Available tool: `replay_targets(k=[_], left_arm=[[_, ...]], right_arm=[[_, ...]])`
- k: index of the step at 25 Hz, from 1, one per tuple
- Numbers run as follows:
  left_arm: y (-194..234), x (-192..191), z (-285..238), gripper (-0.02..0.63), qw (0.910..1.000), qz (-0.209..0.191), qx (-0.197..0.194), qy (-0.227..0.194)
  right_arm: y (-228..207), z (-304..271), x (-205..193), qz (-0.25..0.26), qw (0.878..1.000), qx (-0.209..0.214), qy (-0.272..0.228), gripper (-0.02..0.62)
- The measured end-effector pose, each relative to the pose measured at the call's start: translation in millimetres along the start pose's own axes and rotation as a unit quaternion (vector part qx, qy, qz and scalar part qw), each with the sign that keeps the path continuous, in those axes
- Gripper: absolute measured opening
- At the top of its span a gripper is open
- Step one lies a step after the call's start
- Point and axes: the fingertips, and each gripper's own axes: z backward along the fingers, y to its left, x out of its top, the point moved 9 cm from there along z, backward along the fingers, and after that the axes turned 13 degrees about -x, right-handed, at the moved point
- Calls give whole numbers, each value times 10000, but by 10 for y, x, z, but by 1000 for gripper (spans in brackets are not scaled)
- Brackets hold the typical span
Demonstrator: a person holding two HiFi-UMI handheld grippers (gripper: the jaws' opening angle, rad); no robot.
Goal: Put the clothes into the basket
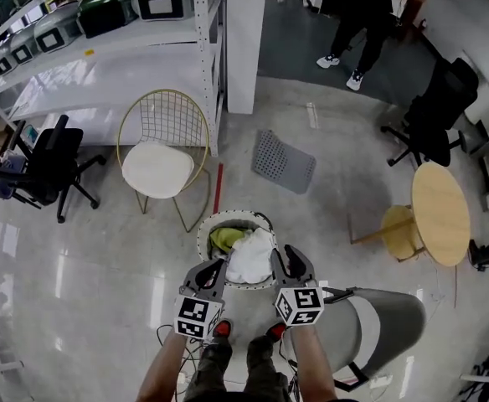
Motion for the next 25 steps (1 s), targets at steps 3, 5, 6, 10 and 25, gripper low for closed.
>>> replay_targets(k=[3, 5, 6, 10, 25], left_arm=[[-84, 187, 94, 7, 9999, -126, -55, -103], [-137, 303, 157, 7, 9996, -218, -92, -167], [-166, 353, 194, 6, 9994, -260, -106, -198], [-288, 544, 363, 7, 9985, -402, -166, -320], [-691, 775, 808, 6, 9939, -839, -407, -586]], right_arm=[[27, 200, 204, 29, 9996, -55, -286, 109], [39, 341, 326, 53, 9989, -99, -445, 86], [44, 415, 377, 69, 9986, -118, -510, 77], [83, 716, 539, 131, 9975, -171, -675, 60], [37, 1569, 696, 156, 9935, -589, -966, 46]])
